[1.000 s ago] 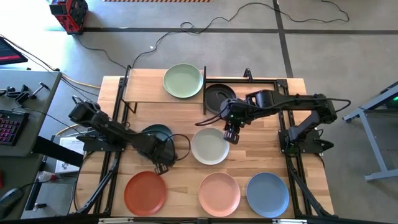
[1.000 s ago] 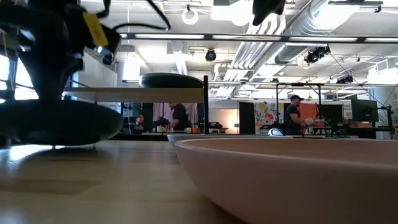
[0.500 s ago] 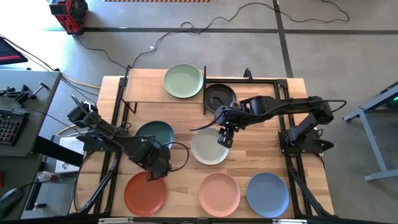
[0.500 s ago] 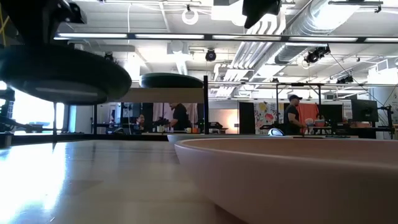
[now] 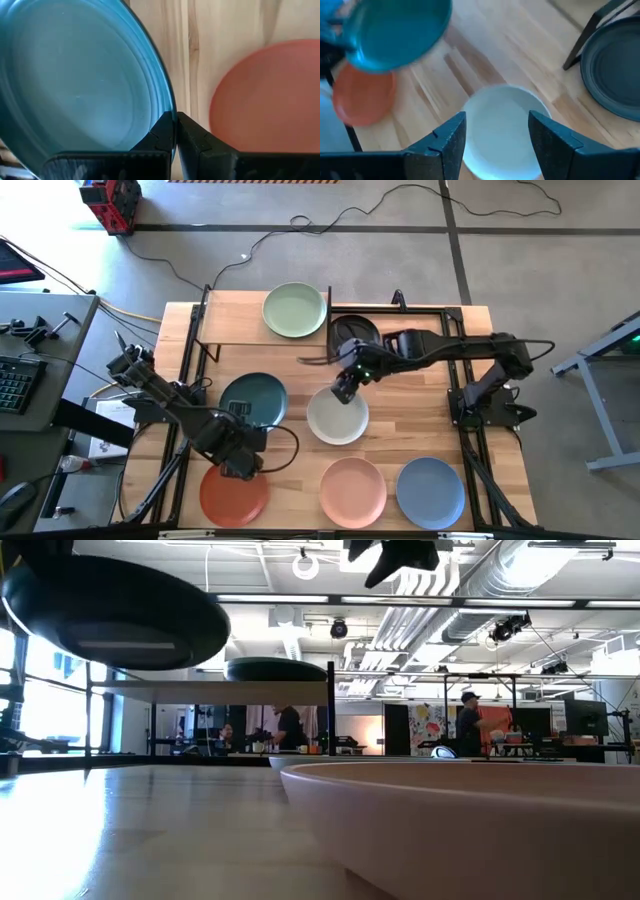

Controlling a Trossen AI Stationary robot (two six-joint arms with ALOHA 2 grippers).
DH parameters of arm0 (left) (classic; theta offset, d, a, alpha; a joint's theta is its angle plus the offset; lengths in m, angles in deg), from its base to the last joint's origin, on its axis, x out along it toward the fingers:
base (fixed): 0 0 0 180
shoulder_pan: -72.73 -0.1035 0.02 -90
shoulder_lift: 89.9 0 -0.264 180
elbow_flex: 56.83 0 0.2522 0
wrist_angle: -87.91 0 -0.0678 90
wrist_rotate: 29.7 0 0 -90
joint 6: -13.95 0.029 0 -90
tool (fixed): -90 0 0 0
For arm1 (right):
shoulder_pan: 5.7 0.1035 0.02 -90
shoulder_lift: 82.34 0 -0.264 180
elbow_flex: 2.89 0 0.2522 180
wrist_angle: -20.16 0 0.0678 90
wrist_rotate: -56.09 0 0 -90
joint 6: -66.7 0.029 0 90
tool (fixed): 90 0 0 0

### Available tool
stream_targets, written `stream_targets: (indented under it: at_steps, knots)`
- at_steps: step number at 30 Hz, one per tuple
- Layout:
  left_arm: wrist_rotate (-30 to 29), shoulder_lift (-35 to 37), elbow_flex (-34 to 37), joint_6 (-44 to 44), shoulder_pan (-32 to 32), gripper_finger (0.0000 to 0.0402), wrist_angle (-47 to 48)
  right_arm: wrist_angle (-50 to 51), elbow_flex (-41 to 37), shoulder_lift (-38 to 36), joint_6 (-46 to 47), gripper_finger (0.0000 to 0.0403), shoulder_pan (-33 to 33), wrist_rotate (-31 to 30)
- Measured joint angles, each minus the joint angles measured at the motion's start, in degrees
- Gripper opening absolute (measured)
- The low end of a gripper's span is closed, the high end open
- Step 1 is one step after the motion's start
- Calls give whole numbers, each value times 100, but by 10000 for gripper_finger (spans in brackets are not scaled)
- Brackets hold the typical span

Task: Place and stack plates onto a shelf
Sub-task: Stack the dark blue plate on top of the green plate on the shelf

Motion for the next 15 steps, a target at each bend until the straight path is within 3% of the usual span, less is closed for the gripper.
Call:
stream_targets:
  at_steps: [15]
  knots:
    - [-782, 0, -115, 1574, -136, 1, 483, -1188, 0, 232, 136, 192, -298, 218]
